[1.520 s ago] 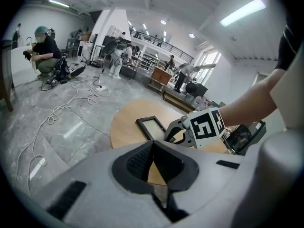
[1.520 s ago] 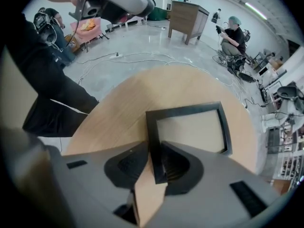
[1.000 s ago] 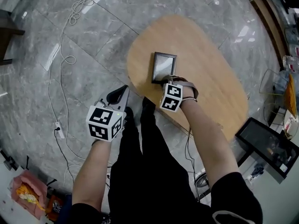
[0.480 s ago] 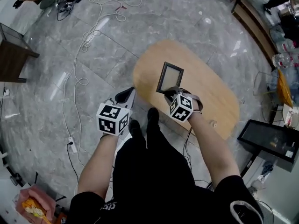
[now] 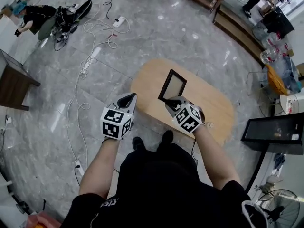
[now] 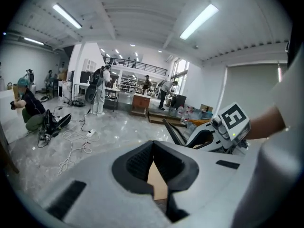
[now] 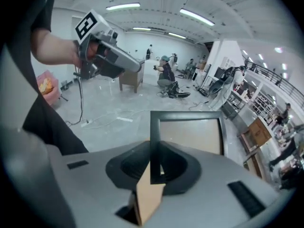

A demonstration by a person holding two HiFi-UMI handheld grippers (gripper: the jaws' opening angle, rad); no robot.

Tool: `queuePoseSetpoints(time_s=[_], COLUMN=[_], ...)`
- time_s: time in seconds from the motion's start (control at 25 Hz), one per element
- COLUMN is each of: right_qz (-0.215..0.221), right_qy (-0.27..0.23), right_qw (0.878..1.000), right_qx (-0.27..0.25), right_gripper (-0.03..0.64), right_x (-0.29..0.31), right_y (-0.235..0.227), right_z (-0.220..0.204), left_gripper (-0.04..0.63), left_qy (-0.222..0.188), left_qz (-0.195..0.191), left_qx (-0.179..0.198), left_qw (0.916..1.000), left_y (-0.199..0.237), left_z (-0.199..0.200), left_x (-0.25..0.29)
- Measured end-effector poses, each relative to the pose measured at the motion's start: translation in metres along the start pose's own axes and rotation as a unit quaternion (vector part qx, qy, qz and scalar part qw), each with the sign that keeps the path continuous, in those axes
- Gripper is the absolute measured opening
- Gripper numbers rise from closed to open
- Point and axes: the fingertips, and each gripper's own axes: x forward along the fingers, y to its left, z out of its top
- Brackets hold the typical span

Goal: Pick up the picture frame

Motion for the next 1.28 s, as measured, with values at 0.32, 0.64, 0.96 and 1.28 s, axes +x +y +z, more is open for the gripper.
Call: queuePoseSetpoints(time_s=[0.32,0.64,0.96,1.28], right_qz=[-0.041,-0.078,-0.089,-0.139], right_qy=[-0.098,-0.208,-0.291,-0.369], right_qw=[0.990,0.962,0.933,0.888], right_qx=[0.088,0.156,0.193,0.237], right_gripper=[0.067,0.067,0.067,0.066], right_x=[-0.083,-0.203,-0.306,-0.373], right_y=[-0.032,-0.087,-0.114,-0.124], right_z=[-0.004,-0.054,-0.115,-0.116], left_gripper=[0.009,0.009,0.009,0.009], left_qy=[-0.025,-0.053,-0.096,-0.113], left_qz=[-0.005,0.017,0.017,-0.001], left_qx=[0.049,0.072,0.068,0.100], left_qw=[0.9985,0.9959,0.9928,0.9885], left_y=[-0.046,-0.117,-0.198,-0.218], left_z=[0.048,0.102,0.143,0.159], left_x=[0.006,0.036,0.066,0.061])
